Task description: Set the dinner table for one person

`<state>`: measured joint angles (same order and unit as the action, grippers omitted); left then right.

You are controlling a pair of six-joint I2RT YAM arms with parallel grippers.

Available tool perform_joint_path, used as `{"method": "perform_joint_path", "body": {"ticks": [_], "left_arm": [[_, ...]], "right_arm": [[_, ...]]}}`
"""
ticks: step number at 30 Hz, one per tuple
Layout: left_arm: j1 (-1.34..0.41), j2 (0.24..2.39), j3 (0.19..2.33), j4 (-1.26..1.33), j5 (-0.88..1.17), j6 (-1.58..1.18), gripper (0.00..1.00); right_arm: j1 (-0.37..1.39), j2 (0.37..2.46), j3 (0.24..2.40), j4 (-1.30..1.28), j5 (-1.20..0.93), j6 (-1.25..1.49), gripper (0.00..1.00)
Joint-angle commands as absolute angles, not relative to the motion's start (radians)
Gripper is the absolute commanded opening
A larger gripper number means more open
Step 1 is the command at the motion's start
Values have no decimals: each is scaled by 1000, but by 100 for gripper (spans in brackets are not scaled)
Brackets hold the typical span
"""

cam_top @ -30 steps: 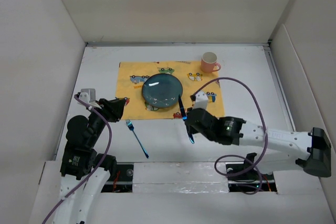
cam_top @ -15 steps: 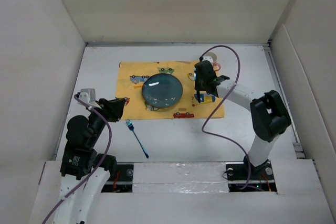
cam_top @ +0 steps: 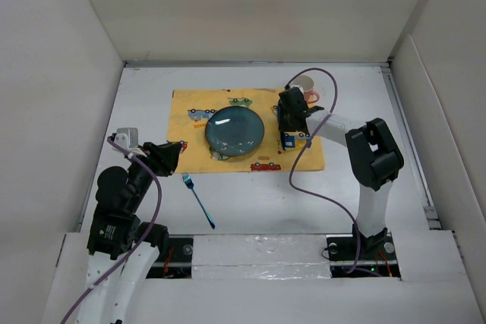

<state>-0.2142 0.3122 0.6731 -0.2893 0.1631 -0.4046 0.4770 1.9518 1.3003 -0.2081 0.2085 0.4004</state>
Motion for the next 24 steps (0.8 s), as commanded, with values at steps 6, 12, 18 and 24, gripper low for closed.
{"method": "perform_joint_path", "body": {"ticks": [6,12,18,24], "left_arm": [[-216,328,673,-259,158,-406,29],[-216,395,689,-316,-27,-460,34],[-190,549,709,-344,-45,-479,38],[-204,735,742,-371,-34,-494,35]], "right_arm": [[466,1922,1288,-156,207,453,23],[466,1839,1304,-167,180,428,41],[529,1571,1162,-118,161,391,45],[644,1208,910,-15,126,351,0]]}}
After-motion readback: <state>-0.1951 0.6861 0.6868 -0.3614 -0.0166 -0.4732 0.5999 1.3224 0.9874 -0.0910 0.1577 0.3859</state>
